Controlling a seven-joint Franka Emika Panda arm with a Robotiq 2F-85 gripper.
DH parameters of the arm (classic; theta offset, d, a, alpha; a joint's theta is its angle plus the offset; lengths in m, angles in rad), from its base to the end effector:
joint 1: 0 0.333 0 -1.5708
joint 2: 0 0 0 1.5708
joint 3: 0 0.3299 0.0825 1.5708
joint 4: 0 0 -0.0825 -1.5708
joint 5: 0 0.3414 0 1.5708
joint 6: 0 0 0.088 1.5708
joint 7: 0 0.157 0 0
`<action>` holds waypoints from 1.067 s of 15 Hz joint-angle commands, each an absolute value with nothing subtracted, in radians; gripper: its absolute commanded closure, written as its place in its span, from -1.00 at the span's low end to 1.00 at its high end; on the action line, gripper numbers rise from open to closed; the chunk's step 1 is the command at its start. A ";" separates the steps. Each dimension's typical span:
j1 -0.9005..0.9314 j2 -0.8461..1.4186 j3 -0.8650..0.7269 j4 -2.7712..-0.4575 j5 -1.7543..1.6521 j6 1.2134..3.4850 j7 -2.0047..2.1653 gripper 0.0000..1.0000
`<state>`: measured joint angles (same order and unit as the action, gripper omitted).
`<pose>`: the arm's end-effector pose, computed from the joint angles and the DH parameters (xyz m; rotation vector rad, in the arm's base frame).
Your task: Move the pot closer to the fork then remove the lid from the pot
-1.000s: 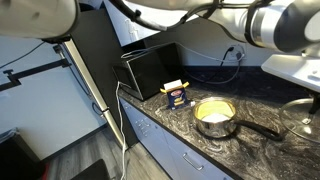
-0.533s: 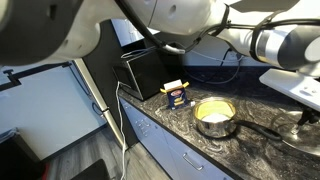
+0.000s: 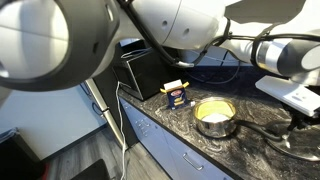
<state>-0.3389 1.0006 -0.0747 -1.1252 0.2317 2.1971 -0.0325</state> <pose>0.7053 -0.2725 0.1834 -2.9419 0.7098 -0.1532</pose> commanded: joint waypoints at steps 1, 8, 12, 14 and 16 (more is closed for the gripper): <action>-0.333 1.039 -0.077 -1.037 0.206 2.129 0.004 0.93; -0.296 0.992 -0.096 -1.058 0.175 2.099 0.000 -0.39; -0.246 0.868 -0.122 -1.171 0.118 2.136 -0.008 -0.99; -0.213 0.778 -0.145 -1.262 0.079 2.168 -0.011 -1.00; -0.187 0.695 -0.162 -1.339 0.050 2.187 -0.015 -1.00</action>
<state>-0.2329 0.8672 -0.1287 -1.1406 0.0942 2.1457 -0.0311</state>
